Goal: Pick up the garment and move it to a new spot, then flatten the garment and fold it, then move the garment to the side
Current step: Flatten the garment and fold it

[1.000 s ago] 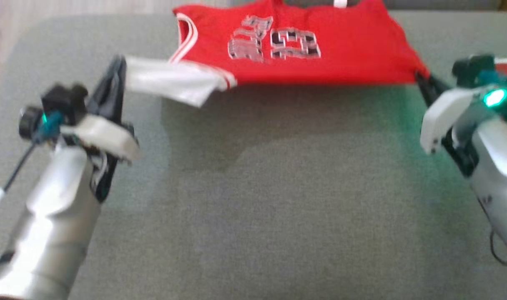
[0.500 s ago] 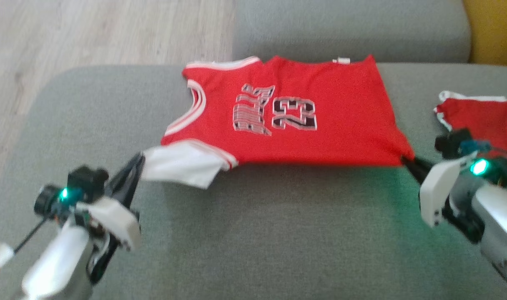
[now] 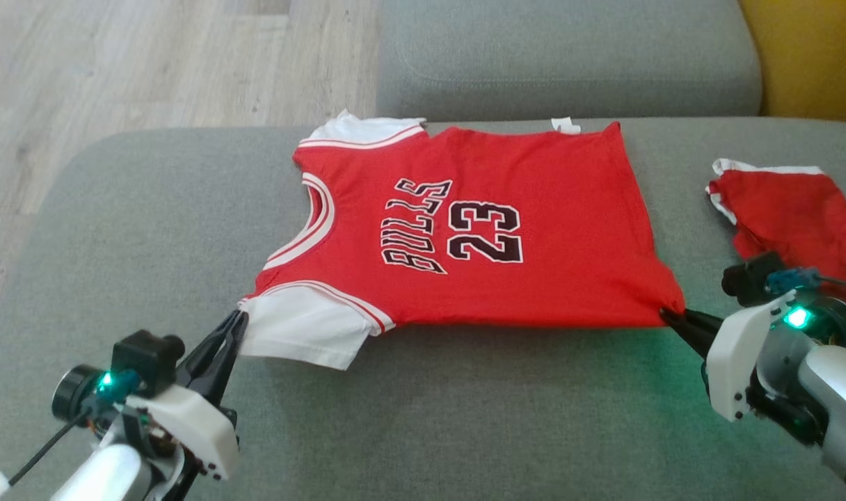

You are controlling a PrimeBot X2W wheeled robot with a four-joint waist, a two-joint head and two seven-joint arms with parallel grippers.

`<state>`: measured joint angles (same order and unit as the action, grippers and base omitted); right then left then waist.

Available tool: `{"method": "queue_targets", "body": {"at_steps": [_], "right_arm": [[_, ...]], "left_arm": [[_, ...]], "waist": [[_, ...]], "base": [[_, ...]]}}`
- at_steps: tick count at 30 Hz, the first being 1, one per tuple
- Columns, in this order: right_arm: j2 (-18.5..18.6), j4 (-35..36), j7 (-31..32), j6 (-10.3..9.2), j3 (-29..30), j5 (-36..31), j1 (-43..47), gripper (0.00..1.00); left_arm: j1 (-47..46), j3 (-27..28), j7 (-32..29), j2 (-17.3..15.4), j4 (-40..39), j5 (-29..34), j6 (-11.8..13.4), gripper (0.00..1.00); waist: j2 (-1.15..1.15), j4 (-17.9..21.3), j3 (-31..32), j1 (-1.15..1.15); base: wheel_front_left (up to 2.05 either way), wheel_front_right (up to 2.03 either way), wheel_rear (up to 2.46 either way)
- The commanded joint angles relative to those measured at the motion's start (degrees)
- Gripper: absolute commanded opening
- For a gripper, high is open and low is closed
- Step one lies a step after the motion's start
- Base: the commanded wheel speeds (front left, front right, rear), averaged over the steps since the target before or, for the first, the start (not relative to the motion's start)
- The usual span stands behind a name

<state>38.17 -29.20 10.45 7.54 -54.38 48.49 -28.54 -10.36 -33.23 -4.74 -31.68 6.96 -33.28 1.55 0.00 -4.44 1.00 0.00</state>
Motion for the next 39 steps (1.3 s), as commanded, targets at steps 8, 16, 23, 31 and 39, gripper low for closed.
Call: {"method": "queue_targets", "body": {"at_steps": [8, 16, 23, 31, 39], "right_arm": [[-0.67, 0.36, 0.22, -0.05, 2.91, -0.97, -5.62, 0.0], [-4.5, -3.76, 1.36, -0.05, 3.99, -1.42, -11.08, 0.0], [-7.7, -7.8, 1.72, -0.05, 3.25, -2.28, -16.22, 0.0], [-9.84, -11.29, 1.37, -0.05, 1.94, -3.22, -21.1, 0.0], [-12.85, -17.34, -7.96, -0.05, 5.84, -4.61, -25.41, 1.0]], "left_arm": [[-12.66, 3.25, -1.67, -2.34, 1.61, 1.66, -1.34, 0.0], [-24.34, 1.22, -3.47, -1.36, 12.24, 4.33, -5.13, 0.0], [-33.53, -2.1, -3.29, 0.62, 22.5, 7.07, -7.5, 0.0], [-41.43, -5.08, -1.43, 2.97, 31.17, 8.84, -8.52, 0.0], [-49.11, -1.99, 14.46, 7.81, 38.53, 9.04, -4.15, 1.0]], "waist": [[0.0, 0.99, -6.26, 0.0], [0.0, 2.04, -10.35, 0.0], [0.0, 2.95, -13.88, 0.0], [0.0, 3.63, -17.44, 0.0], [0.0, 3.88, -18.61, 0.0]], "base": [[0.0, 0.0, 0.0], [0.0, 0.0, 0.0], [0.0, 0.0, 0.0], [0.0, 0.0, 0.0], [0.0, 0.0, 0.0]]}}
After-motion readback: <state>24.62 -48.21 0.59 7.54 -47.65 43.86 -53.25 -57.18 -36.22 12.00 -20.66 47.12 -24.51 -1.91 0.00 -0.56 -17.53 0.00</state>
